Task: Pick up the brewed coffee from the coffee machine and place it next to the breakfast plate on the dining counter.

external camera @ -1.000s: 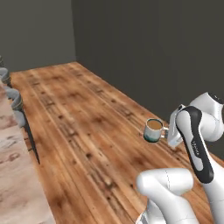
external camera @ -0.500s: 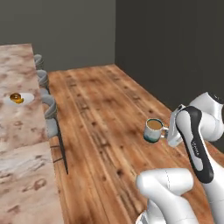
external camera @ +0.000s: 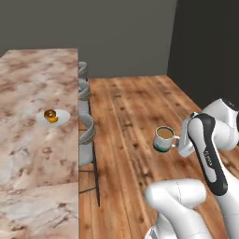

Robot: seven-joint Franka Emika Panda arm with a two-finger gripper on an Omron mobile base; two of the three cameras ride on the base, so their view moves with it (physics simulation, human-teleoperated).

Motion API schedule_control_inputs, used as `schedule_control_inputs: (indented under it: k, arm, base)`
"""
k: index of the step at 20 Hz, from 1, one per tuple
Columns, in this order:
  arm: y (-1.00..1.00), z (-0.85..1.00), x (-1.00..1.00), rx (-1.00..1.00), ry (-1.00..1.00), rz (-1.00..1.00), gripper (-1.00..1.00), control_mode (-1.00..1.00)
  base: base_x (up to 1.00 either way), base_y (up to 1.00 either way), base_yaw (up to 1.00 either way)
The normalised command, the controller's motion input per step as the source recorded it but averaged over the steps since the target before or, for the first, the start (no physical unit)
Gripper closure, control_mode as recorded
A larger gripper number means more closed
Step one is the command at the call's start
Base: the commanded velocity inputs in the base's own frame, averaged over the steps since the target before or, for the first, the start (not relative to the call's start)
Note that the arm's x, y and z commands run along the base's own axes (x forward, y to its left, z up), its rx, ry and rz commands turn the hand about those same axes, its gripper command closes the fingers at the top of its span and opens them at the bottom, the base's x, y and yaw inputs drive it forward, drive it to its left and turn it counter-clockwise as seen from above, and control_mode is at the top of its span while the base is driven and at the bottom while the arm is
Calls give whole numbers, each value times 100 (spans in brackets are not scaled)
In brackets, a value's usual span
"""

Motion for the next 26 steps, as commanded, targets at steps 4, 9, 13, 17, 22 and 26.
schedule_control_inputs:
  k: [4, 9, 13, 17, 22, 26]
  arm:
    - [0, 0, 0, 0, 0, 0, 100, 100]
    - [0, 0, 0, 0, 0, 0, 100, 100]
    - [0, 0, 0, 0, 0, 0, 100, 100]
    - [0, 0, 0, 0, 0, 0, 100, 100]
    - [0, 0, 0, 0, 0, 0, 100, 100]
    - [0, 0, 0, 0, 0, 0, 100, 100]
  base:
    - [100, -1, 43]
    - [100, -19, 45]
    - [98, -26, 45]
    - [100, -11, 46]
    - [100, 0, 48]
    - [100, 0, 51]
